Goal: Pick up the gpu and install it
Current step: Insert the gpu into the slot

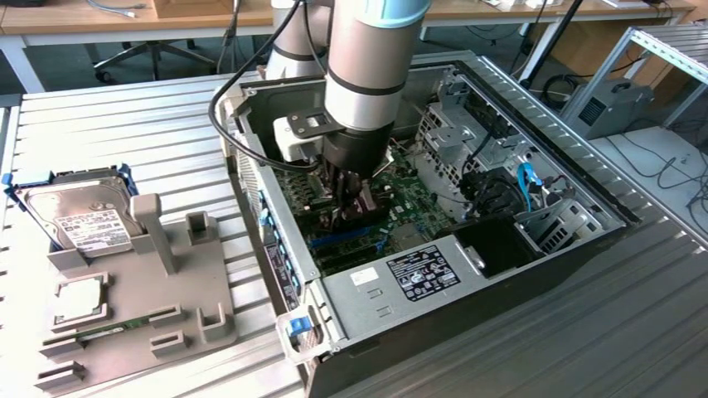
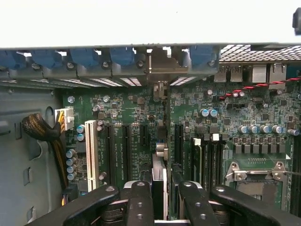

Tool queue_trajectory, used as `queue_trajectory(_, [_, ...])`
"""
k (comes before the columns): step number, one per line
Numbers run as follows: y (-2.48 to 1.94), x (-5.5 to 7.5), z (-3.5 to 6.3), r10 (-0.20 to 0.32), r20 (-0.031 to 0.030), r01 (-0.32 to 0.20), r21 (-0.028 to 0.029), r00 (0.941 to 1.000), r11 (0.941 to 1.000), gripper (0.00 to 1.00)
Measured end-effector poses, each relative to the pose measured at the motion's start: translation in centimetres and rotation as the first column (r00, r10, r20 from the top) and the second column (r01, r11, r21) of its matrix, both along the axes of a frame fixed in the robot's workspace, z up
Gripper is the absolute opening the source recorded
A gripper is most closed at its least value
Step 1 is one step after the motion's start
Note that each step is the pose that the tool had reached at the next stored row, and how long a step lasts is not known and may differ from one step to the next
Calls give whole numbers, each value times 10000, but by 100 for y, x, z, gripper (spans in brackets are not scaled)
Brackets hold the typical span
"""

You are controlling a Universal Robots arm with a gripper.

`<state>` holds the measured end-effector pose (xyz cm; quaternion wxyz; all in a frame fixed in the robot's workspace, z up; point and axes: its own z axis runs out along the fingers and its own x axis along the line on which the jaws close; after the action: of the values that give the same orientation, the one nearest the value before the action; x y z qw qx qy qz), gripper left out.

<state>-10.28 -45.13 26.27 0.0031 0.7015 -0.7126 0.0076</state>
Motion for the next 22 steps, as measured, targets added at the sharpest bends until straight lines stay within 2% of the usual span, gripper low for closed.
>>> queue_trajectory(12, [-5, 0, -98, -18, -3, 18, -9, 10000, 10000, 26])
queue_trajectory(19, [-3, 1, -107, -18, 6, 18, 10, 10000, 10000, 26])
queue_trajectory(20, [-4, 1, -106, -18, 3, 18, 4, 10000, 10000, 33])
queue_trajectory(21, [-4, 0, -104, -18, 1, 18, 0, 10000, 10000, 33])
queue_trajectory(22, [-4, 0, -103, -18, 0, 18, -2, 10000, 10000, 40])
